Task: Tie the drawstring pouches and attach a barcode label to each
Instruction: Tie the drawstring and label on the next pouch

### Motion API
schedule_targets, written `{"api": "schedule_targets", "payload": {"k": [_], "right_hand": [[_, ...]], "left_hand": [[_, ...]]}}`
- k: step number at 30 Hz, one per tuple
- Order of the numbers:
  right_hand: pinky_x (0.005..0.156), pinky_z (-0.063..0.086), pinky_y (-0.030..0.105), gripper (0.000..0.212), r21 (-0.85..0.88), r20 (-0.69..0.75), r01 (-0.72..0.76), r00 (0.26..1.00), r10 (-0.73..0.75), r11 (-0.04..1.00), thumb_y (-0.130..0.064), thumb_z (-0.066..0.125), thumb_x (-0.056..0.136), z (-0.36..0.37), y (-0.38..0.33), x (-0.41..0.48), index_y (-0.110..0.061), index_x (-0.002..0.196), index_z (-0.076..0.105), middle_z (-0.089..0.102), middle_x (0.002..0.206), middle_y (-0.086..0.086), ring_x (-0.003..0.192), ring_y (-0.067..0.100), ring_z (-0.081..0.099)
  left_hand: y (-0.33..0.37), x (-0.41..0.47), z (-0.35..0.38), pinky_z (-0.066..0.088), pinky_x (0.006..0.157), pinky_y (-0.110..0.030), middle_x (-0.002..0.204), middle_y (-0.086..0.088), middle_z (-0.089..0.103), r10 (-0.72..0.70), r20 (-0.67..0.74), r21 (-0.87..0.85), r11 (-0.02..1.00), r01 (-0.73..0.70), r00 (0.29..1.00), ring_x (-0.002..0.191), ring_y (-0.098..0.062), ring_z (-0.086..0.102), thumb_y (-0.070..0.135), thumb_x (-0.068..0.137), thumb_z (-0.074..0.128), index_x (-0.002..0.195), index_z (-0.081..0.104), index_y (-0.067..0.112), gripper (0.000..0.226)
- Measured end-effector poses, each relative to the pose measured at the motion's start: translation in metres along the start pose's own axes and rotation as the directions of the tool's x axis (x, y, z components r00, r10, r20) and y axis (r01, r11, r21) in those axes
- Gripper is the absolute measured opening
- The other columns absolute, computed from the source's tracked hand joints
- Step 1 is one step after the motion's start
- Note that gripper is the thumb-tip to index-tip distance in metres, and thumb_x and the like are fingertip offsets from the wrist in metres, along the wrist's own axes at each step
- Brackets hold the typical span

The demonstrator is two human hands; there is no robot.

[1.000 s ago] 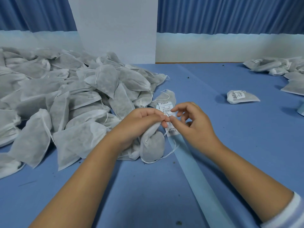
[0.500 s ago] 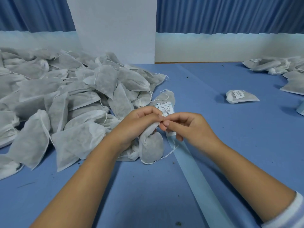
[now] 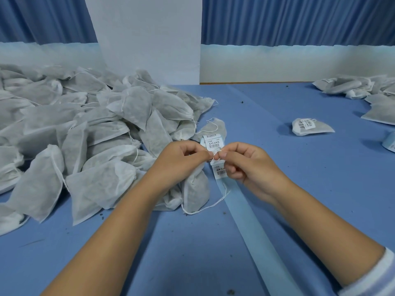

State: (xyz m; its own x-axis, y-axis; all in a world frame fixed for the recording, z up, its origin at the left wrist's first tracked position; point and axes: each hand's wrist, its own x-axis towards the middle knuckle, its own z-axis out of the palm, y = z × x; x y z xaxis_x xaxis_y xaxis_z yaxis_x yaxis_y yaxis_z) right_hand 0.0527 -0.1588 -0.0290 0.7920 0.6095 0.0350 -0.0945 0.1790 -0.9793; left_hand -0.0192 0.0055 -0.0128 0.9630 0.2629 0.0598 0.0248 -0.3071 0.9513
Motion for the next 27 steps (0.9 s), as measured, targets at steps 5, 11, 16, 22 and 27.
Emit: {"api": "schedule_targets", "payload": {"k": [5, 11, 16, 22, 27], "right_hand": [[0.047, 0.040, 0.016, 0.020, -0.228, -0.010, 0.059, 0.998, -0.063, 0.972, -0.008, 0.066, 0.074, -0.0003, -0.0022, -0.0019, -0.024, 0.084, 0.070, 0.067, 0.071, -0.002, 0.050, 0.008, 0.048], [0.062, 0.043, 0.019, 0.023, -0.575, -0.024, 0.218, 0.959, -0.282, 0.789, -0.009, 0.073, 0.085, -0.0024, 0.0070, -0.0026, -0.032, 0.082, 0.075, 0.052, 0.051, -0.012, 0.054, 0.008, 0.047], [0.051, 0.040, 0.017, 0.015, -0.528, 0.033, 0.101, 0.995, -0.099, 0.843, -0.012, 0.067, 0.090, 0.0014, 0.0009, -0.0039, -0.021, 0.078, 0.071, 0.060, 0.059, -0.003, 0.050, 0.007, 0.046], [0.052, 0.045, 0.016, 0.011, -0.295, 0.010, -0.010, 1.000, 0.014, 0.955, -0.002, 0.063, 0.090, 0.0004, -0.0018, -0.0032, -0.012, 0.085, 0.066, 0.066, 0.066, -0.003, 0.055, 0.007, 0.057], [0.060, 0.052, 0.019, 0.015, -0.304, 0.012, 0.146, 0.989, -0.150, 0.941, 0.005, 0.065, 0.087, -0.0007, 0.0004, -0.0030, -0.010, 0.086, 0.065, 0.068, 0.071, 0.000, 0.059, 0.010, 0.061]], "left_hand": [[-0.0011, 0.0006, 0.0002, 0.038, 0.058, -0.007, 0.064, 0.014, 0.066, 0.032, -0.017, 0.095, 0.995, -0.030, 0.999, 0.058, 0.005, 0.051, 0.021, 0.085, 0.072, 0.074, 0.075, 0.014, 0.014], [-0.0013, -0.0004, -0.0026, 0.037, 0.056, -0.006, 0.065, 0.014, 0.065, 0.114, 0.015, 0.161, 0.980, -0.115, 0.993, 0.057, 0.007, 0.051, 0.017, 0.084, 0.071, 0.076, 0.075, 0.014, 0.010], [-0.0019, -0.0012, -0.0057, 0.034, 0.053, -0.004, 0.055, 0.024, 0.059, 0.163, 0.035, 0.217, 0.962, -0.167, 0.986, 0.053, 0.008, 0.050, 0.013, 0.085, 0.070, 0.073, 0.075, 0.023, 0.017], [-0.0007, 0.0003, -0.0052, 0.041, 0.065, -0.004, 0.071, 0.017, 0.071, 0.119, 0.059, 0.095, 0.988, -0.124, 0.991, 0.068, 0.009, 0.059, 0.015, 0.088, 0.070, 0.076, 0.076, 0.021, 0.014], [0.0009, -0.0002, -0.0040, 0.042, 0.064, -0.002, 0.076, 0.014, 0.074, 0.008, 0.109, -0.013, 1.000, -0.007, 0.994, 0.071, 0.010, 0.062, 0.017, 0.089, 0.065, 0.070, 0.076, 0.026, 0.024]]}}
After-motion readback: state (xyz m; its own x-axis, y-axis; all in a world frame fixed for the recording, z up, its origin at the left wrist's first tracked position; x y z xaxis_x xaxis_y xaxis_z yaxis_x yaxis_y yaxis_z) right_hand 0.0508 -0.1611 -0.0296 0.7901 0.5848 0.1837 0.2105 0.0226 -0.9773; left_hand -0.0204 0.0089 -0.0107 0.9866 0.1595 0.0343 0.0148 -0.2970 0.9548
